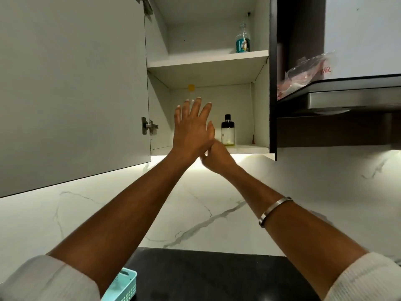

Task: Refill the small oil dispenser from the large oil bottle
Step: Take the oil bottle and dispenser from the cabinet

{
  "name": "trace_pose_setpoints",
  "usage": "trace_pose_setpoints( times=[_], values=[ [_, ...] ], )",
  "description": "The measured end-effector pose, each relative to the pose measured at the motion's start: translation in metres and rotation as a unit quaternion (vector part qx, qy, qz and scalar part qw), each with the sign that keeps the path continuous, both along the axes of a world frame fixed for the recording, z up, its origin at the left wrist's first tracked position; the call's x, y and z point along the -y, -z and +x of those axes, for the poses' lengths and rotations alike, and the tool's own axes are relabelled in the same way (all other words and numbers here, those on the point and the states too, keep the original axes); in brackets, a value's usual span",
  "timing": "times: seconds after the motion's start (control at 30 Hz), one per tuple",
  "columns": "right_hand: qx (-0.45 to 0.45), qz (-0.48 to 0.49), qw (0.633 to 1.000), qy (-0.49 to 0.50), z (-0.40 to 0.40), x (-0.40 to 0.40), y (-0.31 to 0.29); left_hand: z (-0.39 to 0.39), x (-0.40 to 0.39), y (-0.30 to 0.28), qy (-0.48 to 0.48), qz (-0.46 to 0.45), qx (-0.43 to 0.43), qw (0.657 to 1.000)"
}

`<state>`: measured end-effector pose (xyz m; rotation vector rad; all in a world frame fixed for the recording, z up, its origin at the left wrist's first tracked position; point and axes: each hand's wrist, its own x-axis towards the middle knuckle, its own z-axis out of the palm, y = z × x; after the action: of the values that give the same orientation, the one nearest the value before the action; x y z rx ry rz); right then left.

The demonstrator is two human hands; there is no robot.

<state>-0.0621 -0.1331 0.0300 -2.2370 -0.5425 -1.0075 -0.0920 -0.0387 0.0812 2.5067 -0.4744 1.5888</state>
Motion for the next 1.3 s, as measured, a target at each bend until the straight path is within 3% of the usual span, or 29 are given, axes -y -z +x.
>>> trace_pose_setpoints(
  times=[0.2, 0.47, 0.6, 0.73, 0.97, 1.07, 1.3],
  values=[
    [0.07, -0.006, 0.99, 0.122, 0.056, 0.051, -0.019, 0.075, 0.003, 0.009, 0.029, -0.016, -0.019, 0.999],
    [0.009, -0.011, 0.981, 0.196, 0.143, 0.094, -0.039, 0.17, 0.027, 0.014, 0.066, -0.023, -0.045, 0.997],
    [-0.036, 0.025, 0.977, 0.21, 0.179, 0.099, -0.048, 0.21, 0.043, 0.012, 0.151, -0.11, -0.1, 0.977],
    [-0.096, 0.077, 0.968, 0.216, 0.207, 0.095, -0.058, 0.231, 0.059, 0.0, 0.259, -0.255, -0.209, 0.908],
    [-0.169, 0.171, 0.95, 0.2, 0.244, 0.092, -0.069, 0.253, 0.066, -0.021, 0.304, -0.389, -0.398, 0.773],
    [-0.186, 0.179, 0.944, 0.204, 0.254, 0.091, -0.069, 0.263, 0.068, -0.024, 0.335, -0.443, -0.442, 0.705],
    [-0.22, 0.227, 0.93, 0.187, 0.263, 0.09, -0.071, 0.287, 0.072, -0.021, 0.389, -0.478, -0.495, 0.613]
  ],
)
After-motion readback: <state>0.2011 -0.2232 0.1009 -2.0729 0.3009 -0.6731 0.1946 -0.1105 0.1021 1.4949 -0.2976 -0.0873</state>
